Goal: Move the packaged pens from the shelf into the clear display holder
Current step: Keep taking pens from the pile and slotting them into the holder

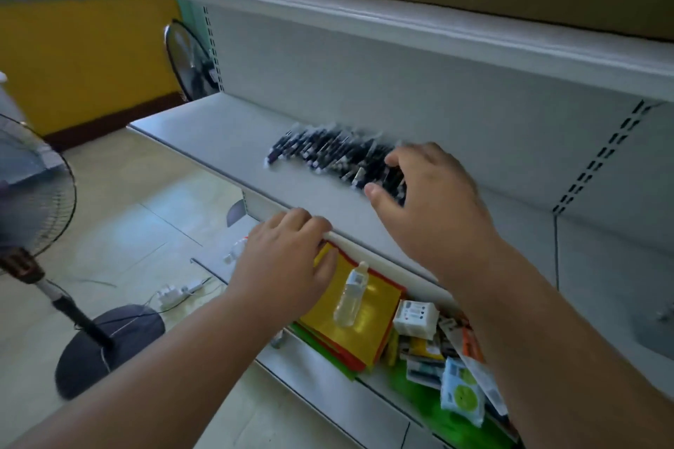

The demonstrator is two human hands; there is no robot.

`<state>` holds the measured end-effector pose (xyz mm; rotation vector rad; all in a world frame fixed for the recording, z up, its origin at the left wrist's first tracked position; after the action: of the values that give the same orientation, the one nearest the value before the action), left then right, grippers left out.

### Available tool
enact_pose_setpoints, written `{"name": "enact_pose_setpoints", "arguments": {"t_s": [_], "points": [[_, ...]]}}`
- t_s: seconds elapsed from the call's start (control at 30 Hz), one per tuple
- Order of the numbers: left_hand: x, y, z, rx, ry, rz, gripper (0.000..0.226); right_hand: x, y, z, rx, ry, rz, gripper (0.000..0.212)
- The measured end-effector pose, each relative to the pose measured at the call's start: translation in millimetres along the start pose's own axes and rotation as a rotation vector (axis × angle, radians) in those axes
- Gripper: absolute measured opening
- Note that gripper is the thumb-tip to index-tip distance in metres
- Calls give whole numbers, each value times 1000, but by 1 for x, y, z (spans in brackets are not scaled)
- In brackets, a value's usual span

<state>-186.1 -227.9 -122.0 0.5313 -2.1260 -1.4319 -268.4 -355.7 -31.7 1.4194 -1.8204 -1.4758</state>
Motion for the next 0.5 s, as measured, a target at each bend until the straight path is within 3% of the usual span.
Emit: {"name": "enact_pose_setpoints", "arguments": {"t_s": [0.2,0.5], "points": [[-43,-10,-54,-28,20,18,40,-9,-31,-57,-49,-15,27,42],[-81,-53,-160,-89,-189,163,36,3,-68,-106,33,-219,88,36]]}}
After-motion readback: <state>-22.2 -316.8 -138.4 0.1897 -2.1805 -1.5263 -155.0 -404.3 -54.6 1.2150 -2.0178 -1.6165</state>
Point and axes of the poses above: each hand's wrist, its own z-axis away from the middle knuckle, its own y-axis out of the back of the hand, x = y × z, the point moved 10 cm from there along -z, towards the middle knuckle, and after that the axes turned 1 degree about x, right-handed, at the moved point
